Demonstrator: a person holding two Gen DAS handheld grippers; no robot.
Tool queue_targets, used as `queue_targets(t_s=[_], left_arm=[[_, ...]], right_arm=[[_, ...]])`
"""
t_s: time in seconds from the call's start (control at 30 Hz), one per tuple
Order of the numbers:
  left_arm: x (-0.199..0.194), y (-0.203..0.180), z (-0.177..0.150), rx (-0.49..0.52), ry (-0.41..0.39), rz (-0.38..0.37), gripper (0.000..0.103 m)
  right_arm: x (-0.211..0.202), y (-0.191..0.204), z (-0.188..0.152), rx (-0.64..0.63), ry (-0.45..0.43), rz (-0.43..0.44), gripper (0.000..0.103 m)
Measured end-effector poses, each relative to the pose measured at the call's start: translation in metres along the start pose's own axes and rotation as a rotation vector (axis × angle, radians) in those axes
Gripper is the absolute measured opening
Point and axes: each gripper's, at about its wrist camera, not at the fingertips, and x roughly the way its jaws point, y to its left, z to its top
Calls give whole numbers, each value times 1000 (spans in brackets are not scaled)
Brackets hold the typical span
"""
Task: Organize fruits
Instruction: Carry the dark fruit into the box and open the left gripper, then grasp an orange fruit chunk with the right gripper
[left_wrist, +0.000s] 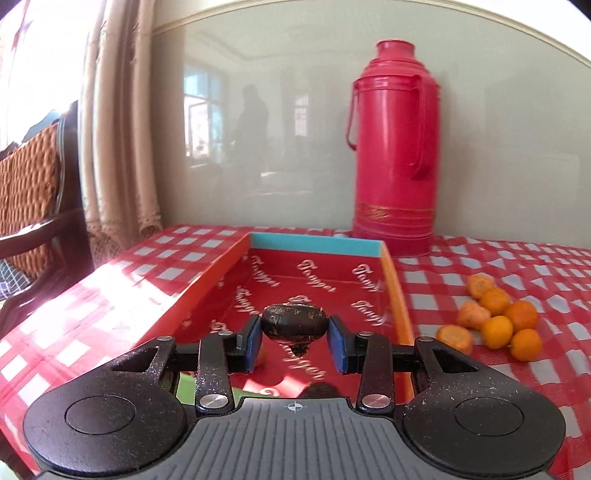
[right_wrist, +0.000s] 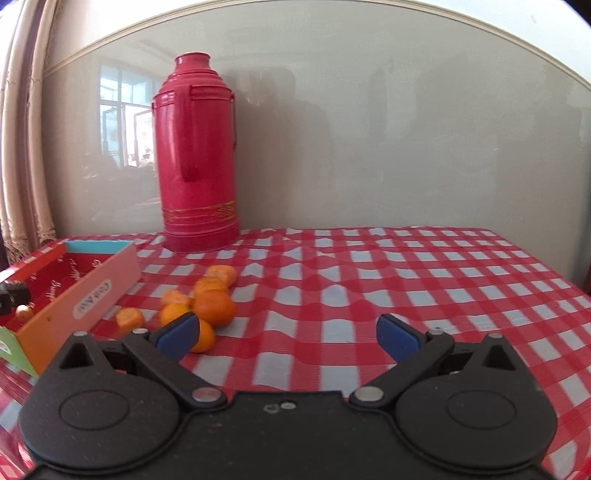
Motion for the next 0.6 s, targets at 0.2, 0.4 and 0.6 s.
queue_targets(t_s=[0.2,0.4,0.6], left_arm=[[-9,14,-1,2,-80,43,93],[-11,30,-2,-31,-80,51,96],[-17,39,-4,-13,-101,74,103]], right_arm=[[9,37,1,-48,10,71,97],[16,54,1,-81,35,129,90],[30,69,3,-93,58,174,79]])
